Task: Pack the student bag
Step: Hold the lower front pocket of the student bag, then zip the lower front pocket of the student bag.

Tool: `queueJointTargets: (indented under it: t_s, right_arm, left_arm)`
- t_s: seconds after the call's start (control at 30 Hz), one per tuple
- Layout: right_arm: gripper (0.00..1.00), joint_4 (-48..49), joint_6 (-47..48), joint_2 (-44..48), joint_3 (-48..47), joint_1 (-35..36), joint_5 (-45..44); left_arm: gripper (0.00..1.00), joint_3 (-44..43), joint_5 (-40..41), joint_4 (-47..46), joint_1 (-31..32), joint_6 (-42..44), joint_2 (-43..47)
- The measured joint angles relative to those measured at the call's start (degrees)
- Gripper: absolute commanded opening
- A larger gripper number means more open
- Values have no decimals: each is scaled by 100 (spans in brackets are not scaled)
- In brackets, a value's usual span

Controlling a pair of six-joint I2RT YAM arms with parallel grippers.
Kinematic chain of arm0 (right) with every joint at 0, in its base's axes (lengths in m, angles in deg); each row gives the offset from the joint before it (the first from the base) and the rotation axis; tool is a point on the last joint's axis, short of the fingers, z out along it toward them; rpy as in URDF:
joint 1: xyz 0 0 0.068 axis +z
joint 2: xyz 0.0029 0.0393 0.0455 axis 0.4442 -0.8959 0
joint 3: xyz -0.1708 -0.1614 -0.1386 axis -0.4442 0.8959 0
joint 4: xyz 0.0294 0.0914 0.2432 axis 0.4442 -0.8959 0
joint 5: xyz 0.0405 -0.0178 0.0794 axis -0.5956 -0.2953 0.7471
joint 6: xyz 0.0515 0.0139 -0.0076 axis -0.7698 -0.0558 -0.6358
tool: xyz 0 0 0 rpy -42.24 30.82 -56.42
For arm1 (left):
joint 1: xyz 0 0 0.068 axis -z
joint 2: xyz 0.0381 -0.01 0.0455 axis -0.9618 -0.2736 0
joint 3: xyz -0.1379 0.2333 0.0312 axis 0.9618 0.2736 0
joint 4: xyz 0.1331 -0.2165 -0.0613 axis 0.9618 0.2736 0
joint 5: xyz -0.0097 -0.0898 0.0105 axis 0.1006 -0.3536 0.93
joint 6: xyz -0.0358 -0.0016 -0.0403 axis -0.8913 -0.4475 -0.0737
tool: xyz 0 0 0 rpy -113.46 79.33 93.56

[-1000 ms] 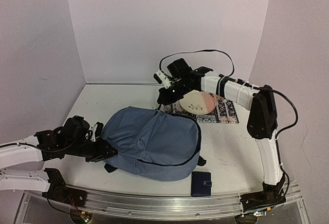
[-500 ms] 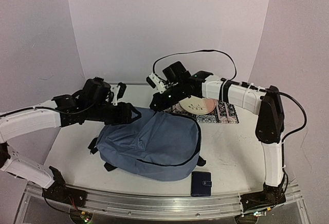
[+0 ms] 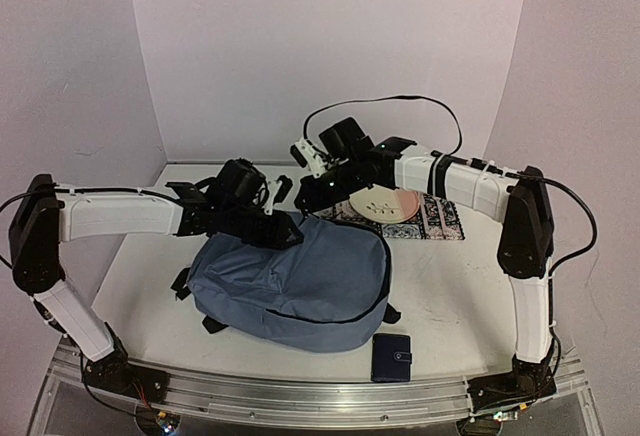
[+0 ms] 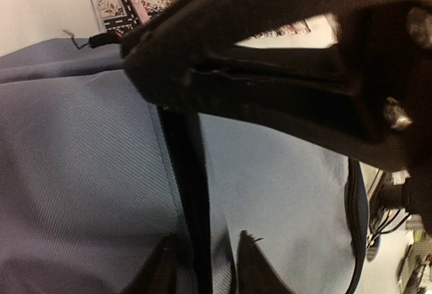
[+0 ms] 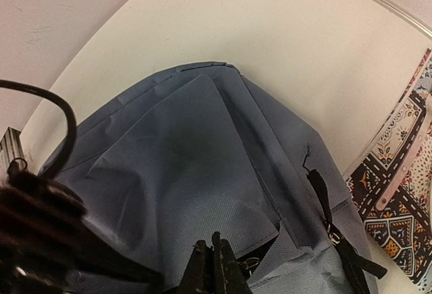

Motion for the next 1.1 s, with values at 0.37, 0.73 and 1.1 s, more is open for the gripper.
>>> queueJointTargets:
  t_s: [0.37,0.73,1.1]
  right_arm:
    - [0,21,-193,-16,-2,-341,-260]
    - [0,12,-383,-866,-423,-546,787]
    - [55,182,76,-787,-295,-887,1110]
  left_arm:
    - [0,355,-314,-195,-17,141,381]
    - [0,1516,-98,-425,-64,-118,1722]
    - [1,1459,259,-226,-235,-349,1640]
